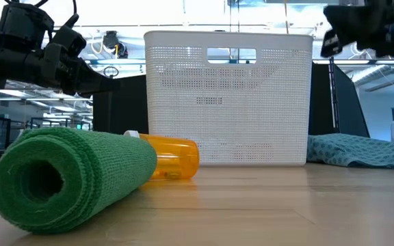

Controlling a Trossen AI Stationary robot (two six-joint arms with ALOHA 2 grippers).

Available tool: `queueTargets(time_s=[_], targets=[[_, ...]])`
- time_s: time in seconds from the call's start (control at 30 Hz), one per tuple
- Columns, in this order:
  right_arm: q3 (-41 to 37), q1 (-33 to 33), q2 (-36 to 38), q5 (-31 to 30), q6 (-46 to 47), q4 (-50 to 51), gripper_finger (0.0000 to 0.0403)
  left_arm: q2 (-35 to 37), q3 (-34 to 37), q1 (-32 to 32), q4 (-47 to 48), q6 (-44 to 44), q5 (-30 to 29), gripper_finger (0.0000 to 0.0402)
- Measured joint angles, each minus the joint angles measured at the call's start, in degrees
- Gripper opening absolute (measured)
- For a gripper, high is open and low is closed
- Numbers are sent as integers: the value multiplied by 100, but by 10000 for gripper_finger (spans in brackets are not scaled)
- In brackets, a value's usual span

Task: Pick & place medical supplies in basket/bin
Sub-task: Put the orange medicine bottle into the white bin

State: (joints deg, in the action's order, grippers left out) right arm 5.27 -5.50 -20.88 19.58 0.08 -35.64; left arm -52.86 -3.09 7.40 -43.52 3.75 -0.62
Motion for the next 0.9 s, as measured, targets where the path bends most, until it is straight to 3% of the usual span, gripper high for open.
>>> queueTargets(time_s=[0.1,0.33,0.53,0.67,0.8,0.9], targets=[[-409,-16,2,-45,18,-804,0,2,0,0,35,-16,-1,37],[-421,-30,-38,-146,-115,-316,0,0,0,2,342,-704,-731,37],[-429,-28,-49,-132,-258,-270,0,0,-154,-237,238,-1088,-766,35],[-433,-28,-52,-134,-333,-285,0,-8,-887,-1144,1559,-991,-1691,7],[-439,-28,-50,-141,-337,-387,0,-299,-2164,-2309,3273,-1165,-3096,4],[-441,-28,-48,-144,-337,-445,0,-792,-3168,-3063,4234,-1514,-3666,4]])
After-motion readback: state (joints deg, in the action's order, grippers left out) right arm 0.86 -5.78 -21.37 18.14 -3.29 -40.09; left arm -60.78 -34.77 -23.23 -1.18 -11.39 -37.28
